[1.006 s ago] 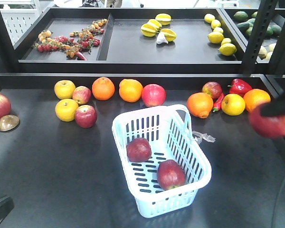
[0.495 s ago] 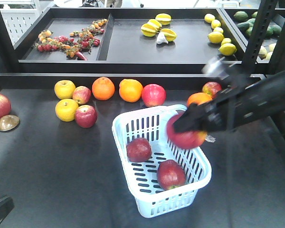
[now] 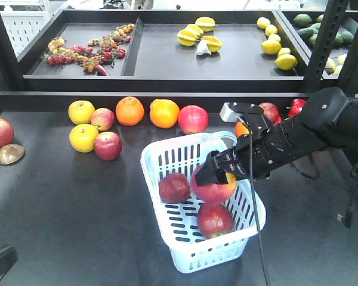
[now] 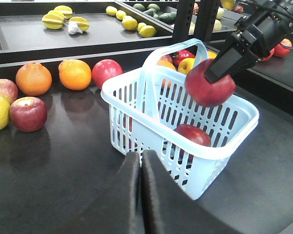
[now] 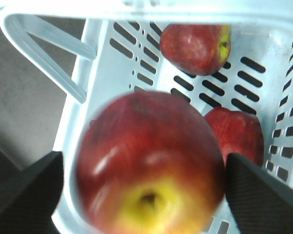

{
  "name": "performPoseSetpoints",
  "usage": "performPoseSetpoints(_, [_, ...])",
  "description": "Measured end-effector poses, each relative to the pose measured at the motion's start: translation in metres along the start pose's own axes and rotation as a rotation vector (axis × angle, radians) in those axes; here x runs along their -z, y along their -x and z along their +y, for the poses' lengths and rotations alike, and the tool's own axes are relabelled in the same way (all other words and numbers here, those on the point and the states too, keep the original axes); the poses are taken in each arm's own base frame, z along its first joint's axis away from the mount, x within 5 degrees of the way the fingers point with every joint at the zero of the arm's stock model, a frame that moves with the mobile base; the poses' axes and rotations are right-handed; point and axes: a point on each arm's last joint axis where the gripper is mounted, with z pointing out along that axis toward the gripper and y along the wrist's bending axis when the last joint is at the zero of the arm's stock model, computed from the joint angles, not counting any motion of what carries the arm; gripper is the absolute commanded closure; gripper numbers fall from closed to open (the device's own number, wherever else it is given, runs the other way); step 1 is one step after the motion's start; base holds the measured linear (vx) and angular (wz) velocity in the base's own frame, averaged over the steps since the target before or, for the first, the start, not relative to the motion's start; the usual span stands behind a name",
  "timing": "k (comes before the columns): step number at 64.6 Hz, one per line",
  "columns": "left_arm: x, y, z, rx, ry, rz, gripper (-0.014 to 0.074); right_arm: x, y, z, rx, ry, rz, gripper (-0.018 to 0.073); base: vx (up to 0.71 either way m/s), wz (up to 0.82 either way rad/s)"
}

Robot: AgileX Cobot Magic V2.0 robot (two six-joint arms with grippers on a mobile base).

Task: Pick three apples into basket with both arms
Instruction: 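Lower the apple into the basket and open the right gripper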

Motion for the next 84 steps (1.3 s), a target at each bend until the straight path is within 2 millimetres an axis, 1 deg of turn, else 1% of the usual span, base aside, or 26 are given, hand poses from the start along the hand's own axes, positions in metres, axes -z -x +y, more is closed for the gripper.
performPoseSetpoints(14, [0.000, 0.000, 0.000, 0.000, 0.000, 0.000, 0.0603, 0.000, 0.000, 0.000, -0.001, 0.001, -0.003, -0.0129, 0.00, 0.00])
performPoseSetpoints(21, [0.000, 0.000, 0.000, 0.000, 0.000, 0.000, 0.0603, 0.000, 0.000, 0.000, 0.021, 0.001, -0.004, -0.0094, 0.00, 0.00])
performPoseSetpoints(25, [0.000, 0.000, 0.000, 0.000, 0.000, 0.000, 0.0603, 0.000, 0.000, 0.000, 0.024, 0.004, 0.001, -0.0055, 0.00, 0.00])
performPoseSetpoints(29, [0.000, 0.000, 0.000, 0.000, 0.000, 0.000, 0.0603, 0.003, -0.001, 0.003, 0.034, 0.011, 0.005, 0.0006, 0.00, 0.00])
performPoseSetpoints(34, [0.000, 0.000, 0.000, 0.000, 0.000, 0.000, 0.0603, 0.011, -0.001, 0.007, 0.060, 0.014, 0.004, 0.0132, 0.00, 0.00])
performPoseSetpoints(41, [0.000, 0.000, 0.000, 0.000, 0.000, 0.000, 0.0603, 0.027, -0.002, 0.015, 0.114, -0.004, -0.011, 0.0373, 0.00, 0.00])
performPoseSetpoints(46, [0.000, 0.000, 0.000, 0.000, 0.000, 0.000, 0.0603, 0.044, -0.002, 0.022, 0.157, -0.026, -0.039, 0.0577, 0.00, 0.00])
performPoseSetpoints(53, [0.000, 0.000, 0.000, 0.000, 0.000, 0.000, 0.0603, 0.072, -0.004, 0.035, 0.228, -0.060, -0.091, 0.0570, 0.00, 0.00])
performPoseSetpoints(60, [0.000, 0.000, 0.000, 0.000, 0.000, 0.000, 0.0603, 0.109, -0.012, 0.053, 0.308, -0.097, -0.161, 0.0568, 0.00, 0.00])
performPoseSetpoints(64, [0.000, 0.000, 0.000, 0.000, 0.000, 0.000, 0.0603, 0.130, -0.021, 0.065, 0.351, -0.116, -0.211, 0.0568, 0.00, 0.00])
performPoseSetpoints(67, [0.000, 0.000, 0.000, 0.000, 0.000, 0.000, 0.0603, 0.141, -0.030, 0.071, 0.372, -0.128, -0.242, 0.0568, 0.00, 0.00])
performPoseSetpoints(71, [0.000, 0.000, 0.000, 0.000, 0.000, 0.000, 0.0603, 0.152, -0.049, 0.077, 0.399, -0.148, -0.286, 0.0568, 0.00, 0.00])
performPoseSetpoints(72, [0.000, 0.000, 0.000, 0.000, 0.000, 0.000, 0.0603, 0.154, -0.056, 0.078, 0.403, -0.153, -0.296, 0.0568, 0.00, 0.00])
performPoseSetpoints(78, [0.000, 0.000, 0.000, 0.000, 0.000, -0.001, 0.0603, 0.154, -0.095, 0.076, 0.413, -0.199, -0.348, 0.0567, 0.00, 0.00])
performPoseSetpoints(84, [0.000, 0.001, 0.000, 0.000, 0.003, -0.008, 0.0603, 0.144, -0.136, 0.068, 0.386, -0.244, -0.378, 0.0566, 0.00, 0.00])
